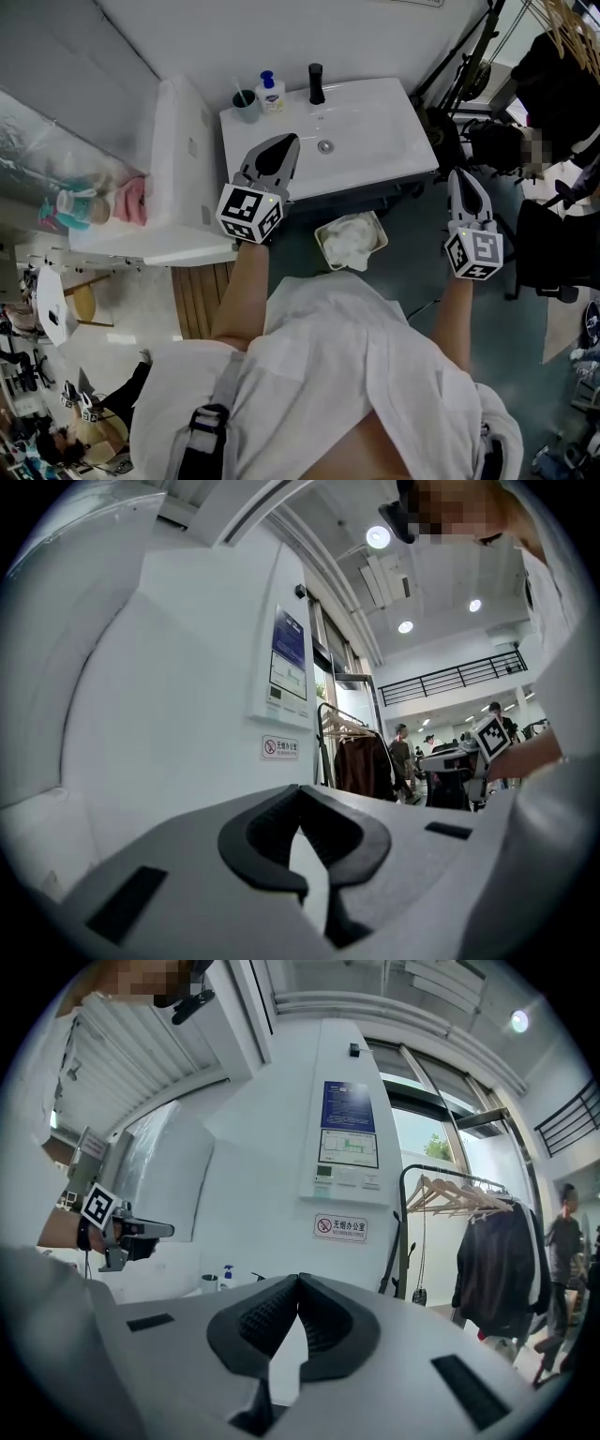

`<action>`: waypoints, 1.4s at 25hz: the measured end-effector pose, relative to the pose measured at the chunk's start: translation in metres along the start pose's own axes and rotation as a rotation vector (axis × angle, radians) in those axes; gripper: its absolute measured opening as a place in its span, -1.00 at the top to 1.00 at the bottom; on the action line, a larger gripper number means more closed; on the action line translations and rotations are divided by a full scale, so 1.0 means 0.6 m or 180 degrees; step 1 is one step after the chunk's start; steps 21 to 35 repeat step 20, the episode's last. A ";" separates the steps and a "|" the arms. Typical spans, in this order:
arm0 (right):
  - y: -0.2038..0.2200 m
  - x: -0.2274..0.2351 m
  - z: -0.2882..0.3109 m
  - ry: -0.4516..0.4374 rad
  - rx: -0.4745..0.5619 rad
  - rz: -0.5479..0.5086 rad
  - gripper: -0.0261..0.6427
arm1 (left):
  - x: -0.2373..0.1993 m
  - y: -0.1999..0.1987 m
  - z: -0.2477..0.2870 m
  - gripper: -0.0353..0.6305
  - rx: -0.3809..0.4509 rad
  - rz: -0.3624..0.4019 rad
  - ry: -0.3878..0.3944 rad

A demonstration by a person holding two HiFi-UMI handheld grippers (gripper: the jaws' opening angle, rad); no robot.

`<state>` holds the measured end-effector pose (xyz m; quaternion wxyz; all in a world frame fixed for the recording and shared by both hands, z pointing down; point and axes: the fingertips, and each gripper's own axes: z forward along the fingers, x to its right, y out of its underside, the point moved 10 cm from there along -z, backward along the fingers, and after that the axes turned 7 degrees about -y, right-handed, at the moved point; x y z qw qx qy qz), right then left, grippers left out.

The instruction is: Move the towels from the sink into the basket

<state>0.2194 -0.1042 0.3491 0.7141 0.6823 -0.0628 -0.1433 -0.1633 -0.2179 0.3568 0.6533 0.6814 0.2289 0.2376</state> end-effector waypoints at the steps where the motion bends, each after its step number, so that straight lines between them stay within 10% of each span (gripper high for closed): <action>1: 0.000 0.000 0.000 -0.0003 -0.0003 0.0000 0.84 | 0.000 0.000 0.000 0.86 0.0001 -0.0005 0.0003; 35: 0.004 -0.001 -0.007 -0.0012 -0.0022 -0.0004 0.84 | 0.012 0.004 -0.003 0.86 -0.0032 -0.0035 0.0010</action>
